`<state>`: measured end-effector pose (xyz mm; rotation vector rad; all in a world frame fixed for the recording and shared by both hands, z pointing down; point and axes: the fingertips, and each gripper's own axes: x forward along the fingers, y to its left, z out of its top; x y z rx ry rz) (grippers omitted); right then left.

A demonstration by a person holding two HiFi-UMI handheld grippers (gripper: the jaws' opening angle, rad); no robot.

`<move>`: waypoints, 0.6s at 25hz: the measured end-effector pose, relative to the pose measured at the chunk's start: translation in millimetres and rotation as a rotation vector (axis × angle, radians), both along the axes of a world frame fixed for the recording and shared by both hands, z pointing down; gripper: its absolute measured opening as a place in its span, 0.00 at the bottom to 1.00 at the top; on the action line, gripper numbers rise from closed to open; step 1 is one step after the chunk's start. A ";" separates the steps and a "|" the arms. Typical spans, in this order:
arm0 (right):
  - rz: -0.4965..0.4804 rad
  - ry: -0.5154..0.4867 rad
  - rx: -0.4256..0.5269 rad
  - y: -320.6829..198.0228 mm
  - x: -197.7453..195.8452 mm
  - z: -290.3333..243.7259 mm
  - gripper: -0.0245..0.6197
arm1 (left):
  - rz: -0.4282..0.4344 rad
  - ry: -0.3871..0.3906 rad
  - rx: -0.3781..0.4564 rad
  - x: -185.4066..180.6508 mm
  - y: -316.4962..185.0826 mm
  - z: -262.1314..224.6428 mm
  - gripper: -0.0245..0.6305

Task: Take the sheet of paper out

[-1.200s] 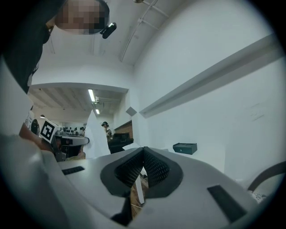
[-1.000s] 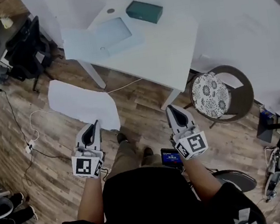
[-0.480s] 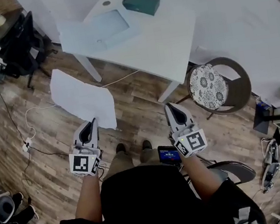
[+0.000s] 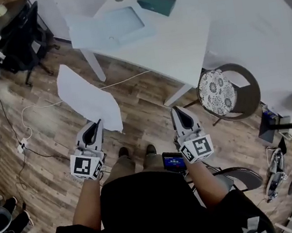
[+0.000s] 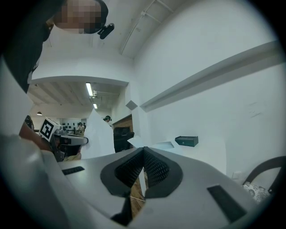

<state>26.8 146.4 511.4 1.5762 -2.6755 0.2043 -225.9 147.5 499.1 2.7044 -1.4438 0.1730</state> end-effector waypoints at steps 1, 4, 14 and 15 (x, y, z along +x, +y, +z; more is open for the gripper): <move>0.002 0.001 -0.001 -0.6 -1.7 0.6 0.05 | 0.005 0.002 0.000 -0.7 0.2 1.3 0.04; 0.003 0.001 0.001 -2.7 -6.5 0.9 0.05 | 0.010 0.004 -0.002 -3.7 0.2 3.2 0.04; 0.010 -0.006 0.018 -8.9 0.5 -1.9 0.05 | 0.025 0.001 0.000 5.6 -7.2 -0.1 0.04; 0.010 -0.007 0.021 -9.1 2.6 -2.2 0.05 | 0.026 0.003 0.000 8.3 -8.4 -0.8 0.04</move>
